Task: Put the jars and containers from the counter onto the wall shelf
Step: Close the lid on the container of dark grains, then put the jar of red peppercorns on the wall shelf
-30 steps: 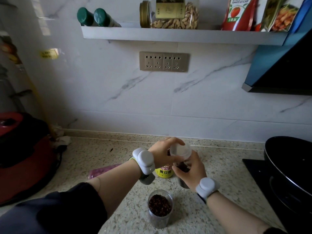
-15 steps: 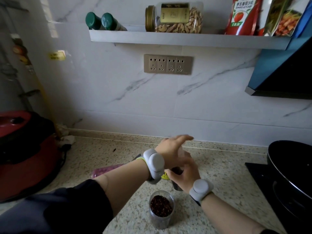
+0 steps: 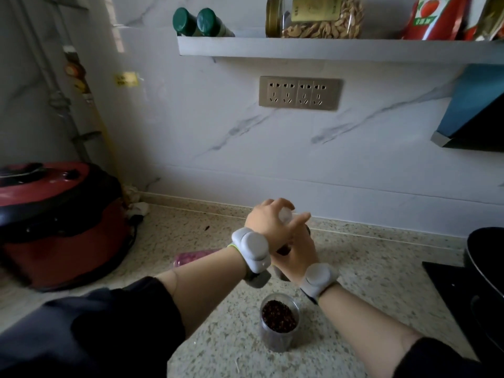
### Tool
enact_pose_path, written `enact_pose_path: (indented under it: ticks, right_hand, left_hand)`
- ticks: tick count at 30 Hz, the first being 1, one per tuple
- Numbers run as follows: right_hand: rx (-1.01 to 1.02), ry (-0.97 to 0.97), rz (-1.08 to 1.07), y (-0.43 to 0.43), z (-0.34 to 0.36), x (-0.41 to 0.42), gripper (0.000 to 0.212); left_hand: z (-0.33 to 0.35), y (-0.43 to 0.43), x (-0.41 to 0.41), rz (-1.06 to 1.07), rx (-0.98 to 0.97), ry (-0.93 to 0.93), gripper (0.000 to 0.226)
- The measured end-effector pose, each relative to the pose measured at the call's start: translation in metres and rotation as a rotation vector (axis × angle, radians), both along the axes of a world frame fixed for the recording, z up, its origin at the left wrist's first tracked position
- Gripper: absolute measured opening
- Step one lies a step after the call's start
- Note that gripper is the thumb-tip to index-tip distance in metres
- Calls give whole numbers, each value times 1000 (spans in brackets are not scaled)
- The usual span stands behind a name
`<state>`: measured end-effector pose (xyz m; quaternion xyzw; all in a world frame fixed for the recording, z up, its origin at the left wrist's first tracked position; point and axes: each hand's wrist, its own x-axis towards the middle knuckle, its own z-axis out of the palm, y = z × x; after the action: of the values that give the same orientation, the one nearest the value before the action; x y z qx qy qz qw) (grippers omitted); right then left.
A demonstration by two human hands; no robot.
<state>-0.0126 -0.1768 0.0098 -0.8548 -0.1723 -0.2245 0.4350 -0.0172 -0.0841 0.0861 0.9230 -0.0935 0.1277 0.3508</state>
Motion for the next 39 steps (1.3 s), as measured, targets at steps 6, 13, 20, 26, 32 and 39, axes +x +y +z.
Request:
enact_pose_path:
  ticks: [6, 13, 20, 26, 32, 39]
  right_hand:
    - [-61, 89, 148, 0, 6, -3, 49]
    - [49, 117, 67, 12, -4, -9, 48]
    - [43, 52, 89, 34, -11, -11, 44]
    - [-67, 137, 44, 19, -13, -9, 43]
    - [45, 339, 247, 5, -27, -2, 68]
    - [142, 711, 5, -49, -91, -39, 68]
  left_hand:
    - [14, 49, 1, -399, 75, 100, 37]
    - [2, 76, 1, -381, 91, 87, 75]
    - [-13, 30, -10, 119, -23, 11, 42]
    - [-10, 46, -10, -148, -53, 56, 21]
    - [-42, 54, 2, -215, 93, -80, 36]
    - [-117, 66, 2, -122, 266, 125, 51]
